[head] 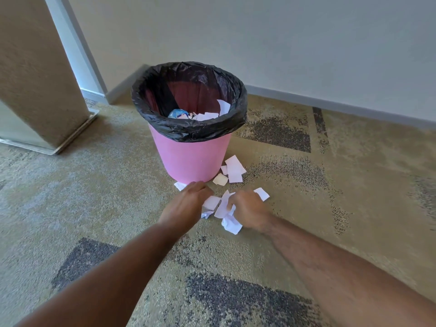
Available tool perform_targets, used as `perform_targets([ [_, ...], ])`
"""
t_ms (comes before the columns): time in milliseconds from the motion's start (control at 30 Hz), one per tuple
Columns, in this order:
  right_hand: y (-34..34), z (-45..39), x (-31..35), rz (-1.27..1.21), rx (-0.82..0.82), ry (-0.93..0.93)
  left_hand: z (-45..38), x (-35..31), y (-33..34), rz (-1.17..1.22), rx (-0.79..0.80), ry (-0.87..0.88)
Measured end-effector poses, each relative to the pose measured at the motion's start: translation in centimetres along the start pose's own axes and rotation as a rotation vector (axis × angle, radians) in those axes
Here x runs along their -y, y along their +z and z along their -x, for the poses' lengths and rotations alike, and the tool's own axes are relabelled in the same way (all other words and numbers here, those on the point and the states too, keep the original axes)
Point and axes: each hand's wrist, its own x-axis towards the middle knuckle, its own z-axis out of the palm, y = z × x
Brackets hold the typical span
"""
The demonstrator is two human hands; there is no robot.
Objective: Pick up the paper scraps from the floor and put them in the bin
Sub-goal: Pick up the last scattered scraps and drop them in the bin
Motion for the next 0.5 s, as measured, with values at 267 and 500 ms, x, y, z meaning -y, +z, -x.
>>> perform_targets([
  [267, -9.3, 2.5, 2.5, -0.339, -0.428, -0.196, -3.8, -4.6, -9.3, 0.122, -0.485, 0.183],
  [500, -15.1, 2.0, 6.1, -0.533, -0.956, -0.303, -8.3, -3.2, -14.5, 0.168, -0.661, -0.073],
])
